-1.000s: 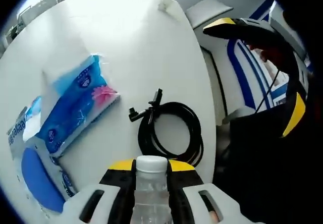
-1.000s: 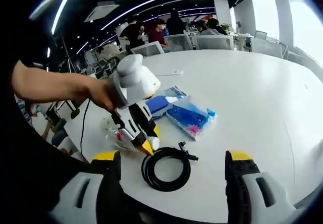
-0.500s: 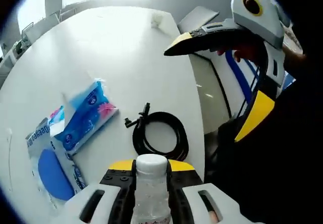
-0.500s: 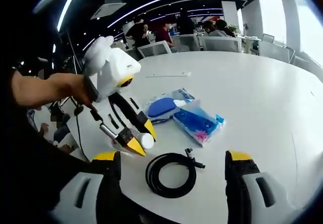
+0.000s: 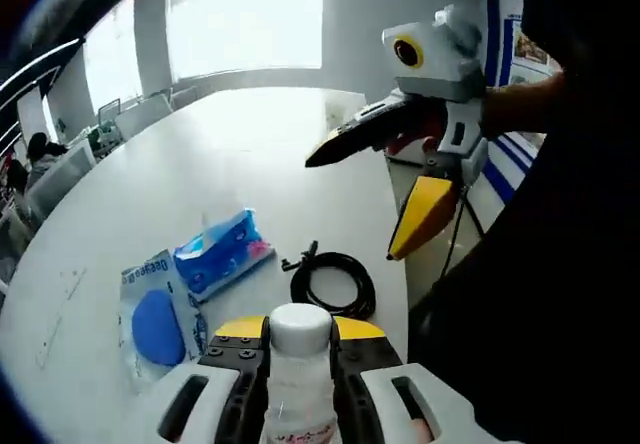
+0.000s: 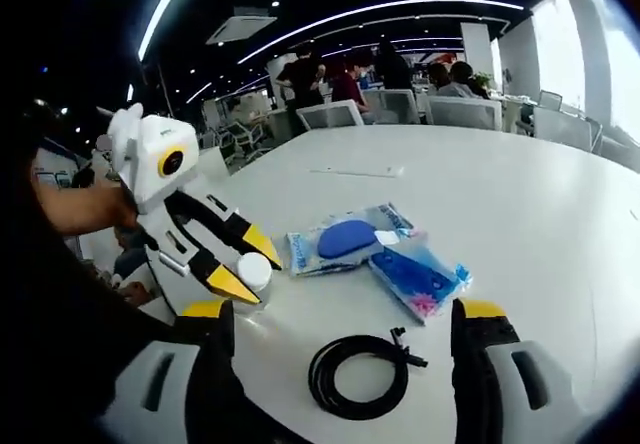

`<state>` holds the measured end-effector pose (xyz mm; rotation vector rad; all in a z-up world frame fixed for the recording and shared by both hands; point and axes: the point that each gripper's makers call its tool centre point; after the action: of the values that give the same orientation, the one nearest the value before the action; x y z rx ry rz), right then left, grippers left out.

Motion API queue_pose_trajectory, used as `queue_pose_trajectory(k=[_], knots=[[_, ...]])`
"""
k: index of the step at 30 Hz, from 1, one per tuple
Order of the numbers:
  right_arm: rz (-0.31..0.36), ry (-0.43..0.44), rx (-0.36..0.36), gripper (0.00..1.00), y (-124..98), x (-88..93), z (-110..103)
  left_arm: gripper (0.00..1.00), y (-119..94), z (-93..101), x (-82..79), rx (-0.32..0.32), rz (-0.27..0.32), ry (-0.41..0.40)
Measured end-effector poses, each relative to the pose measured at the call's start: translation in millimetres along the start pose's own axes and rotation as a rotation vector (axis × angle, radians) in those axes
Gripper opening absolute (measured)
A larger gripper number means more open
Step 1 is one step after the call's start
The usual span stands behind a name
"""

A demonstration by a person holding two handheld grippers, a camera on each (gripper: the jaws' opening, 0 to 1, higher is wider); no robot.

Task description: Arrange the tabletop items into an orderly group along one side of the table until the central work area is clear of visible clutter.

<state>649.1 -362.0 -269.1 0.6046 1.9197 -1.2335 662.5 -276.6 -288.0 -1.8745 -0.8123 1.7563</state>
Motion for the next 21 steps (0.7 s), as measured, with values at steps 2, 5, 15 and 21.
queue_pose_trajectory(k=[2,5,15,21], knots=[[-0.004,-0.004,-0.002,0.90,1.5,-0.5,-1.2,0.20,-9.5,-0.9,2.0,-0.034,0.028,-0.009],[-0.006,-0.009,-0.001,0.92,3.6,-2.0,-3.0,0.20,-22.9,-3.2,5.7,-0.080,0.055,-0.032],[-0.030,-0.048,-0.027,0.92,13.3,-6.0,-18.5,0.20,-67.2,-5.0,25.0,-0.204,0.144,-0.113],[-0.045,-0.072,-0.034,0.91,16.5,-5.1,-24.2,0.20,-84.2,2.0,36.5,-0.244,0.152,-0.132]])
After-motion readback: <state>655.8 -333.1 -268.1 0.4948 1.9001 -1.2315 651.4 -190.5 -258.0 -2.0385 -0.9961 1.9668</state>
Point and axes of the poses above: the point that each gripper's makers call its tool centre point, and the gripper's own axes: y roughly forward along the fingers, z roughly to its right, x roughly out of its underside, and after that the axes turned 5 degrees about y, right-handed
